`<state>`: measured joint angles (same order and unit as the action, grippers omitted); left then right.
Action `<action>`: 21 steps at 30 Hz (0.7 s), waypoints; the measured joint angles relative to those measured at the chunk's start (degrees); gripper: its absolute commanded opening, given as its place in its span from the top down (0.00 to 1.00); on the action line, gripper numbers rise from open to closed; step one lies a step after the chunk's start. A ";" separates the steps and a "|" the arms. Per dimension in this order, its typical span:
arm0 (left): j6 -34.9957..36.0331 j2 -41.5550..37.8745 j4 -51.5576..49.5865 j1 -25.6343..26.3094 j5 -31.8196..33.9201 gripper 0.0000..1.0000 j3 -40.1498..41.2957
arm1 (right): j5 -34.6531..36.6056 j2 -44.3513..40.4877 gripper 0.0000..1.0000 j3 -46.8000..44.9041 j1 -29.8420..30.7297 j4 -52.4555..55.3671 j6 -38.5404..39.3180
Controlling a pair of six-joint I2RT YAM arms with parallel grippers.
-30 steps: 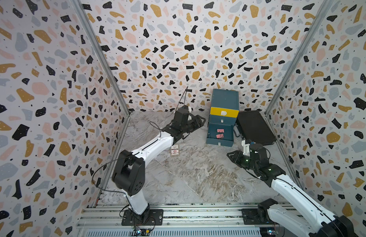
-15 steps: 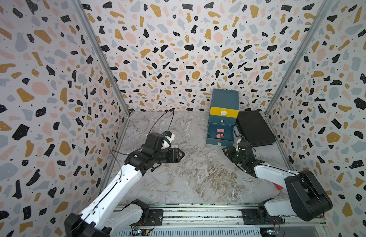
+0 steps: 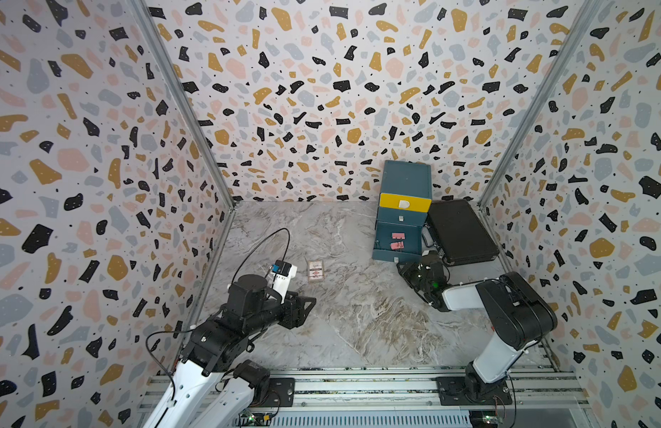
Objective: Put the binder clips in the drawer according to color
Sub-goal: Close the drawer of the storage box.
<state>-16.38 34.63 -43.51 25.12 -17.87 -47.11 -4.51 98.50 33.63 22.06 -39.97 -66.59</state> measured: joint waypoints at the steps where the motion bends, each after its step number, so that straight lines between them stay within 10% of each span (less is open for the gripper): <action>1: 0.24 0.02 -0.02 0.00 0.17 0.34 0.07 | 0.13 0.46 0.61 0.68 0.00 -0.66 -0.15; 21: 0.83 0.96 0.09 0.00 -0.26 0.39 0.09 | 2.45 7.41 0.87 3.82 0.20 -8.46 -6.32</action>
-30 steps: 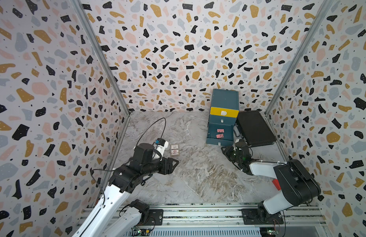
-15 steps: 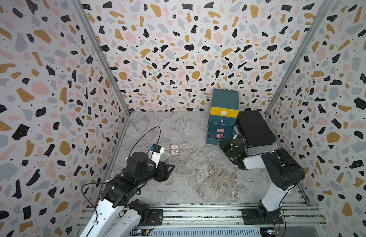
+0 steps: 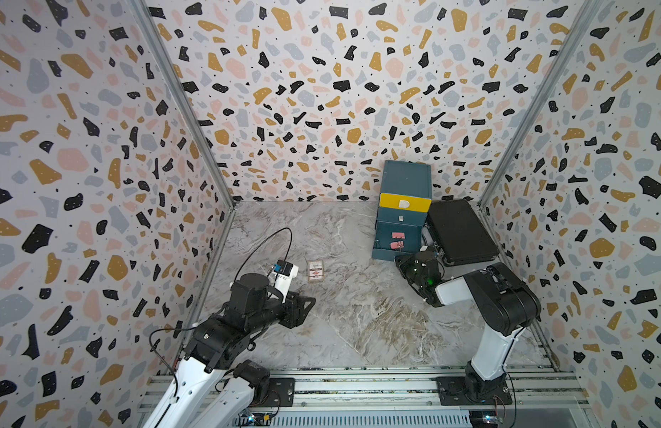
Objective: Put the binder clips in the drawer according to color
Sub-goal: Close the drawer of the storage box.
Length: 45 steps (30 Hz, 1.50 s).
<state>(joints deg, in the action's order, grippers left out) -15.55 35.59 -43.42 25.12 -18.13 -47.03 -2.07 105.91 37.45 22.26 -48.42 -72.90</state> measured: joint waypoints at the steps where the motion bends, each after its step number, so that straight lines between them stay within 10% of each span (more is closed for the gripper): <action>1: 0.00 0.00 0.00 0.00 0.00 0.39 0.00 | 0.20 0.66 0.93 0.24 0.02 -0.55 -0.35; 36: -0.02 1.03 0.13 0.00 -0.85 0.41 0.20 | 1.44 19.39 1.00 28.50 -6.80 2.80 0.04; 45: -0.04 1.14 0.13 0.00 -0.81 0.24 0.20 | 1.73 18.05 0.55 25.42 -7.21 1.68 -0.04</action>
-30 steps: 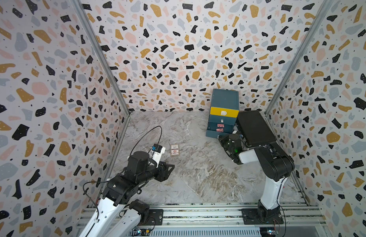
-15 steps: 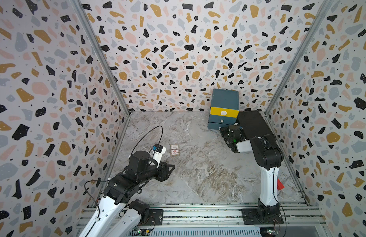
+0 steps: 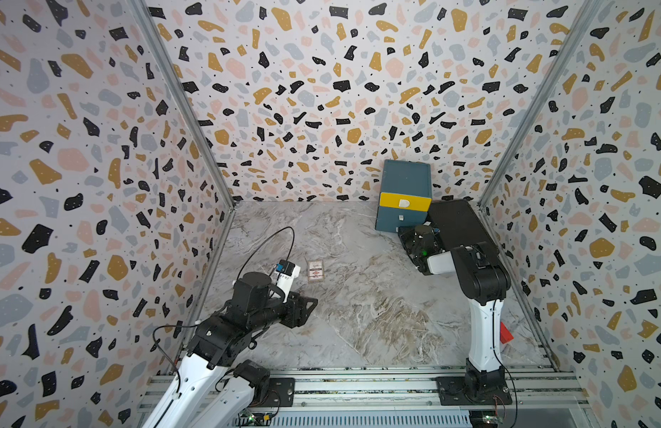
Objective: Put the binder clips in the drawer according to color
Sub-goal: Close the drawer of the storage box, then reset both arms
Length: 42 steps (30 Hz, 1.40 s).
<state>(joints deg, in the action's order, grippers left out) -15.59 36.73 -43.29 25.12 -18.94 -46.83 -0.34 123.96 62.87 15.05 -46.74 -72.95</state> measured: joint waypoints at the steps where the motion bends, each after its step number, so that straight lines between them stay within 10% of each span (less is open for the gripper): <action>1: 0.04 0.00 0.00 0.00 0.07 0.22 0.00 | 0.09 -1.05 0.52 -1.60 -0.04 0.13 0.15; 4: 0.24 -0.02 -0.02 0.00 0.68 0.00 0.00 | 0.46 -7.56 0.40 -8.37 -0.11 2.21 1.68; 5: 0.15 -0.02 -0.07 0.00 1.01 0.00 0.00 | 0.57 -10.91 0.05 -10.80 -0.13 3.37 2.69; 6: 0.07 -0.04 -0.15 0.00 1.46 0.00 0.00 | 0.59 -14.60 0.00 -12.92 -0.33 4.74 3.74; 15: -0.98 -0.37 -1.92 0.00 10.71 0.00 -2.93 | -2.29 -49.29 0.00 -15.82 -3.74 28.39 26.38; 22: -0.09 6.23 8.07 -0.15 32.20 0.00 -3.23 | 12.11 -65.42 0.00 -12.70 -4.07 51.60 46.49; 34: 16.00 20.90 50.69 -7.28 46.45 0.00 24.65 | 21.09 -59.58 0.00 -37.00 -6.12 37.97 69.00; 42: 17.29 34.86 74.05 -12.41 46.47 0.00 29.68 | 22.29 -42.34 0.00 -46.88 -7.21 3.65 73.66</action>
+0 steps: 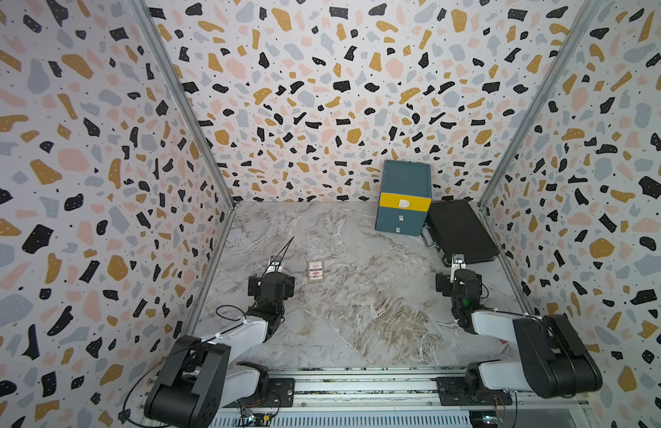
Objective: Put the binder clips in the drawer according to color
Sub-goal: Reset both arms
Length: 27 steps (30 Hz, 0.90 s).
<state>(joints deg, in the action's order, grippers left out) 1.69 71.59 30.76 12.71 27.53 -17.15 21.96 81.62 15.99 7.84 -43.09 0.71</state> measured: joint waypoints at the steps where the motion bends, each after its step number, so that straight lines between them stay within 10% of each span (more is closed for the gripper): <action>1: -0.44 1.51 3.23 -0.57 -0.13 0.00 0.11 | -0.20 3.28 0.00 -1.09 -0.22 -4.48 0.42; 27: -2.51 10.64 16.85 -3.98 -6.75 0.00 0.59 | -12.68 5.95 0.00 3.69 -4.52 -8.24 1.05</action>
<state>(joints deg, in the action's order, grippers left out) -0.82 82.24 47.62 8.73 20.78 -16.56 9.28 87.57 19.68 3.31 -51.33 1.76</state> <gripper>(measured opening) 0.996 0.999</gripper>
